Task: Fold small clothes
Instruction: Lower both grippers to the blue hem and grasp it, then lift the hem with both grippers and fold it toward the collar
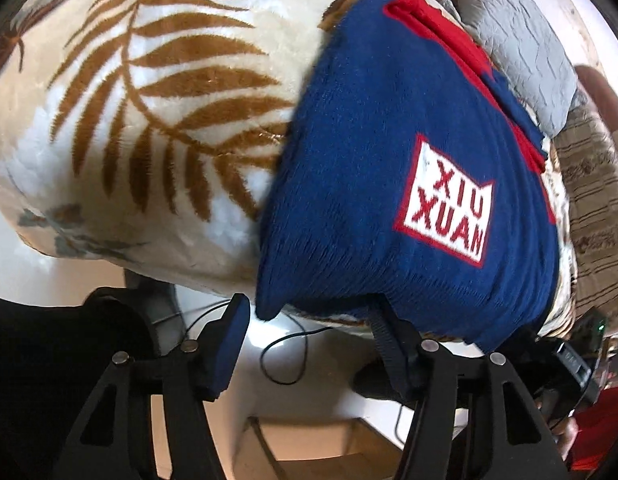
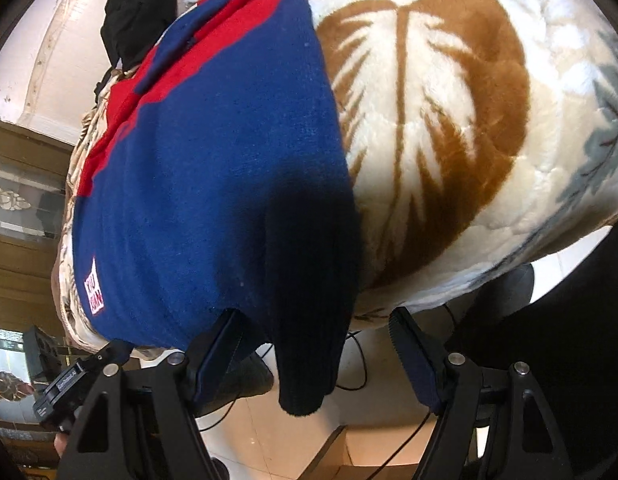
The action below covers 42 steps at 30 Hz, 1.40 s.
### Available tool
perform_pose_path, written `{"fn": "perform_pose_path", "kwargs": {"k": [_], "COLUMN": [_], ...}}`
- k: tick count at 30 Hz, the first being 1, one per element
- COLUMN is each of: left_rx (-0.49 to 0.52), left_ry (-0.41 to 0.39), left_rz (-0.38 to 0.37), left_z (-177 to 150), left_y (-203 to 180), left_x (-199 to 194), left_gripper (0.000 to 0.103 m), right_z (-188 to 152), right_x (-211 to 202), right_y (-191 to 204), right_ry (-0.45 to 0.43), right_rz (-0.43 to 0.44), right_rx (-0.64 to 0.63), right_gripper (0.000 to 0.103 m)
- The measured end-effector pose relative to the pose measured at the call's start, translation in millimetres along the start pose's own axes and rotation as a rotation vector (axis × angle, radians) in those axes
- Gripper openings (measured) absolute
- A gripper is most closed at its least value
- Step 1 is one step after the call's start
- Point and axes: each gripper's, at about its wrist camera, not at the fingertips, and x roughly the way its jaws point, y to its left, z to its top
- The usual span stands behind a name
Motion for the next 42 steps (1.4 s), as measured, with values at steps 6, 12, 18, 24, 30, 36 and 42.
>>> {"fn": "perform_pose_path", "kwargs": {"k": [6,12,18,24,30,36,42], "left_rx": [-0.005,-0.009,-0.036,-0.043,-0.075,-0.034,-0.001], "left_ry": [-0.013,-0.050,-0.047,-0.073,-0.061,-0.088,-0.111], "left_rz": [-0.066,-0.090,-0.035,0.005,-0.112,-0.119,-0.168], "left_z": [4,2,-1,7,14,10,3], "left_y": [-1,3,7,10,12,8,8], "left_x": [-2,-14,-23,-22,-8,-15,-24], "left_gripper": [0.014,0.011,0.021,0.052,0.023,0.011,0.010], "right_z": [0,-5,-5,-6,-5,-4,-1], "right_x": [1,-7,-11,-12,-13,-15,-6], "right_y": [1,13,11,14,8,0,0], "right_ry": [0.002,-0.019,-0.018,0.000,0.010,0.021,0.053], "right_rz": [0.103,0.091,0.092,0.073,0.093,0.109,0.037], "right_rx": [-0.027,-0.071,-0.069,-0.062,-0.041,0.003,0.010], "right_gripper": [0.036,0.014,0.013,0.013,0.013,0.016,0.029]}}
